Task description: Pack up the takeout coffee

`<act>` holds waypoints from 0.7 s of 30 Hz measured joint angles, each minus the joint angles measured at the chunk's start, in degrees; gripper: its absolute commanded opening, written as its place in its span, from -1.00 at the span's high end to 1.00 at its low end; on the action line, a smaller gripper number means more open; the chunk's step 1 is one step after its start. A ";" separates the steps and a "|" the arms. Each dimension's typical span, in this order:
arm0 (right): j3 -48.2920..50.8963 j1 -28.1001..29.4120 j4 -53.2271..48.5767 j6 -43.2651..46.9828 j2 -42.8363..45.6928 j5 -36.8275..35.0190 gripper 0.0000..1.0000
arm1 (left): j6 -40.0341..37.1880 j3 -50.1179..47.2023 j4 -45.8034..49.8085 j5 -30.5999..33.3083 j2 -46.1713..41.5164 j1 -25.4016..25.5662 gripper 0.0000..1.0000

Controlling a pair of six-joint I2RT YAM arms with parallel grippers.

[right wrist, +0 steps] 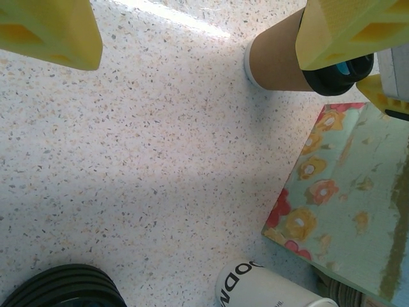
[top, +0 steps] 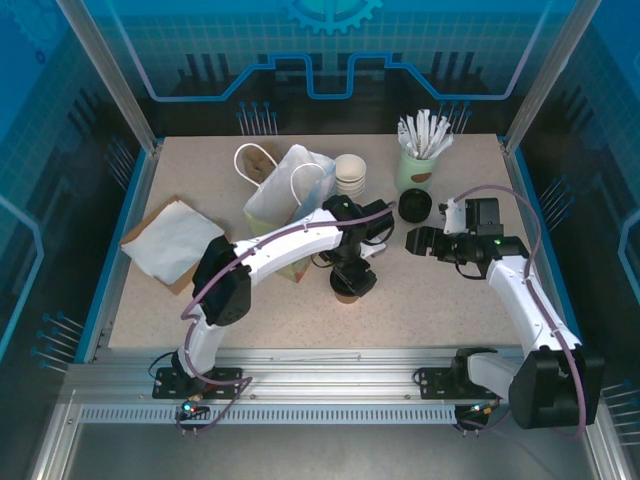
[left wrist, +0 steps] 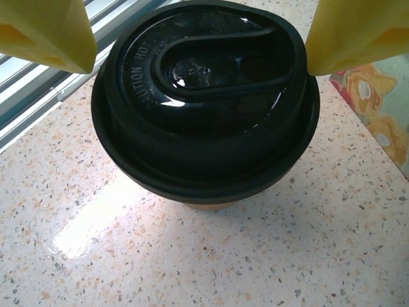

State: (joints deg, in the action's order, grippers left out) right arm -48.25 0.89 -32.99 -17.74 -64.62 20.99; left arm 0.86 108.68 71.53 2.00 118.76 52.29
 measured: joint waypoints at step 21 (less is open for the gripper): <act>0.52 -0.20 0.02 0.22 -0.50 0.72 -0.62 | -0.02 2.67 1.60 2.34 2.93 1.55 -0.60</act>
State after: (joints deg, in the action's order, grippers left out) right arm -47.72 0.69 -32.97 -17.52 -65.12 21.71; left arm 0.84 111.35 73.12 4.34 121.69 53.84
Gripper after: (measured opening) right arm 0.810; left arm 0.796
